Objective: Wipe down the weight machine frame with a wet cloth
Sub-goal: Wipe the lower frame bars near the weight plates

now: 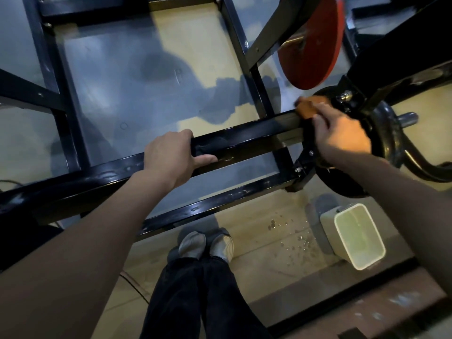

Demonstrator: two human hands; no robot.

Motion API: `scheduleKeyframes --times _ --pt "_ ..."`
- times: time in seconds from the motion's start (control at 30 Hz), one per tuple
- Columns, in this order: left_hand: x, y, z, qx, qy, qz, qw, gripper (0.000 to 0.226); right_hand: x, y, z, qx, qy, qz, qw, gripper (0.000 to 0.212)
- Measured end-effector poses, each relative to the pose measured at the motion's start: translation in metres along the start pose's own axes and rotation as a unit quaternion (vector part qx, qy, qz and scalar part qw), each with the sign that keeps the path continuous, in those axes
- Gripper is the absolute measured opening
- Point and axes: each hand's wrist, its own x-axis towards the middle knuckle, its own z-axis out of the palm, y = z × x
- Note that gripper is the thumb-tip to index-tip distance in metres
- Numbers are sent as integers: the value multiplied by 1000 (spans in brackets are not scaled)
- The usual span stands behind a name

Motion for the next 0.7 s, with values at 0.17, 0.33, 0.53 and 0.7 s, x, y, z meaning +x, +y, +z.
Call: scheduleKeyframes --times 0.17,0.33,0.53,0.7 --pt "-3 2 0 -1 -8 -21 1000 67 -5 -20 13 62 38 79 994 48" --pt "-7 8 -5 -123 -46 -43 990 66 -58 -79 29 181 -85 -49 978 37" --pt "-25 32 -23 -47 20 167 985 116 -84 -74 -26 649 -363 243 623 24" --pt "-26 60 -26 -28 -7 314 949 73 -93 -52 -31 744 -431 322 396 45"
